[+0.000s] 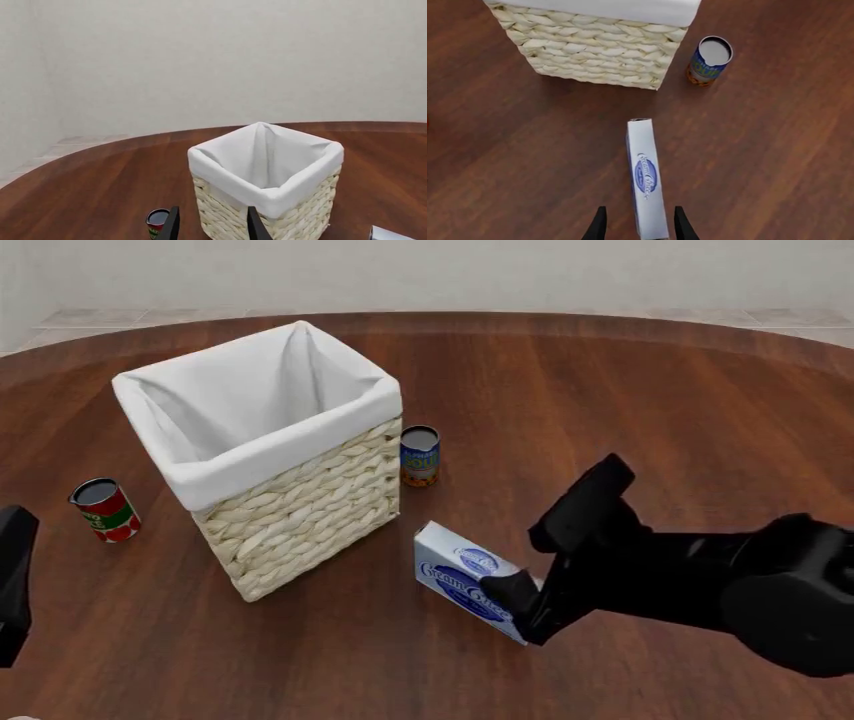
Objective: Pick up the cream cheese box, and put it in the basket.
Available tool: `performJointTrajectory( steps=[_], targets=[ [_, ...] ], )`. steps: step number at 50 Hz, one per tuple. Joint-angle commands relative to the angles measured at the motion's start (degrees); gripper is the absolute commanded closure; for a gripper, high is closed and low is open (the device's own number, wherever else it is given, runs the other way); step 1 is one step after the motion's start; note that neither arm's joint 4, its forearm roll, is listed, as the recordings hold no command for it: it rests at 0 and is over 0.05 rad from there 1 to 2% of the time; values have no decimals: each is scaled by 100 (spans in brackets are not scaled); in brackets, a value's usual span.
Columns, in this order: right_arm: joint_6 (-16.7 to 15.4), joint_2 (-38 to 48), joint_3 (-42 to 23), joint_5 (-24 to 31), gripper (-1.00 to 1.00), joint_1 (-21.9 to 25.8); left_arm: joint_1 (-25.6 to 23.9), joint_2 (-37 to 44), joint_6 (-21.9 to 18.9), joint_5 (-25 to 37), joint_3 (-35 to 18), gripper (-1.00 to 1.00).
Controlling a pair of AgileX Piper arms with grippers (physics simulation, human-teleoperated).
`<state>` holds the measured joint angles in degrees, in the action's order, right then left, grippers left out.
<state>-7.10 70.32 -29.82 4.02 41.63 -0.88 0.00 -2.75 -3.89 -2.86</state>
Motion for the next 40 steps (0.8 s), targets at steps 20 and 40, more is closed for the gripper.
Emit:
performJointTrajectory(
  steps=[20, 40],
  targets=[
    [107, 180, 21, -171, -100, -80, 13, 0, -2, -15, 30, -100],
    [169, 317, 96, -325, -100, -51, 24, 0, 6, 15, -31, -100]
  ],
)
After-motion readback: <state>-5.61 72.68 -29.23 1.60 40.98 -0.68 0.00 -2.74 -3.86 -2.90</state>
